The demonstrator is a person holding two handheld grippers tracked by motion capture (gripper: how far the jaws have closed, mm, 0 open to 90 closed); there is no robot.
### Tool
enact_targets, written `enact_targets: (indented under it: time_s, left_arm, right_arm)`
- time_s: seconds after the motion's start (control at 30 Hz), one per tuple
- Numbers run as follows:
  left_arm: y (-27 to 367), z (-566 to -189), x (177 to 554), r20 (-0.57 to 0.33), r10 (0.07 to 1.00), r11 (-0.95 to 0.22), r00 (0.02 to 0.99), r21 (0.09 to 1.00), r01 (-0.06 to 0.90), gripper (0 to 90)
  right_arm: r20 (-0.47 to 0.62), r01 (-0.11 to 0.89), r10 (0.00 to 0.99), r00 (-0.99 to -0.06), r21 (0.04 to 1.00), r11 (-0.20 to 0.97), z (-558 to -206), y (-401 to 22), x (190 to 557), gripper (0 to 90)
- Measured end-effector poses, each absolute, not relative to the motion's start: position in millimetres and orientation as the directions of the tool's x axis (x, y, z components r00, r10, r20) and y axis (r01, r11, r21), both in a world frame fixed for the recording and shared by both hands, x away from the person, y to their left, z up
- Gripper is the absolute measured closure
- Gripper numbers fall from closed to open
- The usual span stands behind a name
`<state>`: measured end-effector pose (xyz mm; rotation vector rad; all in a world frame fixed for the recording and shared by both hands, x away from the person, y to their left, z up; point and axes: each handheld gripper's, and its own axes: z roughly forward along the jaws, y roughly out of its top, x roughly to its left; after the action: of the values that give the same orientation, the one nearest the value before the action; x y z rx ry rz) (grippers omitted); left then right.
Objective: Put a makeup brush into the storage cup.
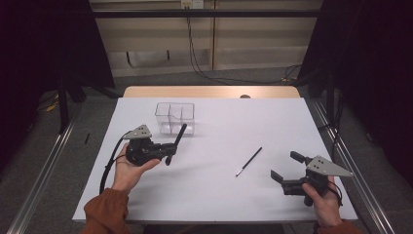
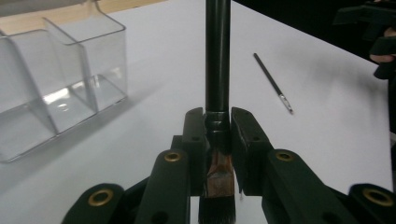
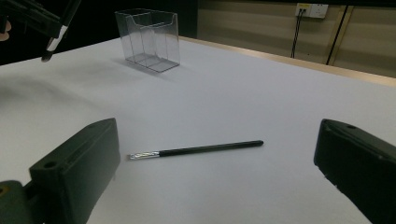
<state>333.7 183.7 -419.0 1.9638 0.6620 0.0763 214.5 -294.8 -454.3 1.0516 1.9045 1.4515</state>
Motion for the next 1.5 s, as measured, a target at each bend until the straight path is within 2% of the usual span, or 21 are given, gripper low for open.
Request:
enact_targets:
  time_s: [1.17, 1.5]
  left_arm:
    - [119, -404, 314, -0.245, 0.291, -0.423, 0.925, 0.834, 0.354, 76.8]
    - [104, -404, 306, -0.210, 0.261, -0.465, 0.942, 0.828, 0.313, 76.8]
  right_arm:
    - [0.050, 0.266, 0.808, -0.587, 0.955, 0.134, -454, -291, 216, 0.0]
    - [0.050, 0.263, 0.789, -0.612, 0.954, 0.144, -452, -285, 217, 0.1]
